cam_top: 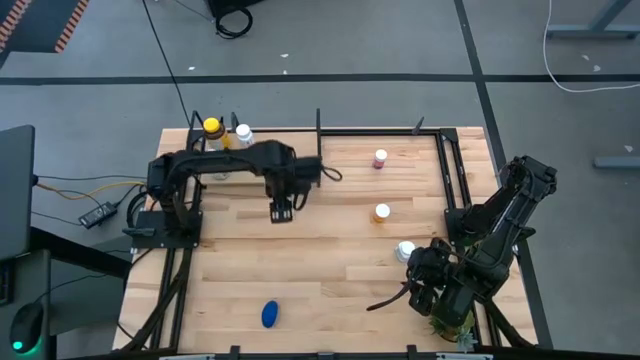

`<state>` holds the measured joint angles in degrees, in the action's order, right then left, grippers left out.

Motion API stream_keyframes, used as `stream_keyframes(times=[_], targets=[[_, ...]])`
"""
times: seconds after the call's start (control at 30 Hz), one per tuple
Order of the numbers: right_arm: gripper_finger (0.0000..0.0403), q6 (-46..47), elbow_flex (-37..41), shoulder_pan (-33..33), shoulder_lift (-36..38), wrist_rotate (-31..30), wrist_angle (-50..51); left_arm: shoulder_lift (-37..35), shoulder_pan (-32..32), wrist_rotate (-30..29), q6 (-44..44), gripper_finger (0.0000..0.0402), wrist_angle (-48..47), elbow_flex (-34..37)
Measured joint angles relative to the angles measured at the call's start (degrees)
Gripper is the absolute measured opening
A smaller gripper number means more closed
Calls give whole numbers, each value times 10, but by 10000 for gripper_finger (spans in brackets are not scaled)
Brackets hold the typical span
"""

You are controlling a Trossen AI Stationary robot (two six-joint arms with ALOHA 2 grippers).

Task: Pick and place medicine bottles onto shelf by color
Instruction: Put the white and blue medicine bottle on the shelf

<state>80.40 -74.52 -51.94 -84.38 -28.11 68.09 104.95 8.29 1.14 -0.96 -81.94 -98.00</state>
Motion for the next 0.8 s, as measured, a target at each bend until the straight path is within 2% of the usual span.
stream_keyframes(times=[0.13,0.23,0.4,0.53,0.7,0.8], targets=[[264,-26,0,1,0,-4,3,-1,37,0,-6,180,-16,0],[264,-31,0,11,5,-4,20,-3,67,0,-26,191,-19,16],[264,-31,0,53,40,-49,47,-52,125,-1,-32,197,1,126],[264,-38,0,100,81,-104,46,-110,156,1,-24,184,41,205],[264,-94,0,162,123,-137,44,-159,165,-2,-17,187,64,210],[264,-136,0,200,138,-139,43,-177,173,-36,-18,195,79,207]])
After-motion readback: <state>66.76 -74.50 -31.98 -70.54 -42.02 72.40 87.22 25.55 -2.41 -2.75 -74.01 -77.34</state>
